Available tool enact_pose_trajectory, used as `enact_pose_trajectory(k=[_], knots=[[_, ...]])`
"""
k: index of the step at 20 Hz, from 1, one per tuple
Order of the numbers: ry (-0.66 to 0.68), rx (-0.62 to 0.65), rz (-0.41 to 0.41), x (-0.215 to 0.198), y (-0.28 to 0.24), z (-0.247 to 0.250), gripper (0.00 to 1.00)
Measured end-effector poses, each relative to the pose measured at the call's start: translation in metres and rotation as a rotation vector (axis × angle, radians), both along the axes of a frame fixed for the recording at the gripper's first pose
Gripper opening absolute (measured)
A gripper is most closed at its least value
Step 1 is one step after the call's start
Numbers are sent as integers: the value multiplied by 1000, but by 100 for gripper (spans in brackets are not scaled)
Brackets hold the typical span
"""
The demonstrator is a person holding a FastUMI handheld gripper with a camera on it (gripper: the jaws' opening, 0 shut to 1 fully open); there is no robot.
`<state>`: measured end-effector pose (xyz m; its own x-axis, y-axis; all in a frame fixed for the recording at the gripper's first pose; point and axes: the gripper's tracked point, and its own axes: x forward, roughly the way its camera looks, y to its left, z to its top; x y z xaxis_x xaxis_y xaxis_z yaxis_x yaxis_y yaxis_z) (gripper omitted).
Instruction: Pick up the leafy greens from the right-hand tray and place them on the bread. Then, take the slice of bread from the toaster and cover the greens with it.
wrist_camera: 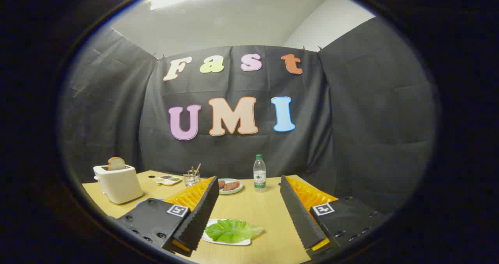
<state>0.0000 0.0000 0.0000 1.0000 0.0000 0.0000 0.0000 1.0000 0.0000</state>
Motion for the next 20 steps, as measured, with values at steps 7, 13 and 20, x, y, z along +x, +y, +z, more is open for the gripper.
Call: enact_pose_trajectory(k=[7, 13, 20], knots=[[-1, -10, 15, -2, 3, 0, 99], [9, -11, 17, -3, 4, -2, 99], [10, -19, -8, -4, -2, -3, 99]])
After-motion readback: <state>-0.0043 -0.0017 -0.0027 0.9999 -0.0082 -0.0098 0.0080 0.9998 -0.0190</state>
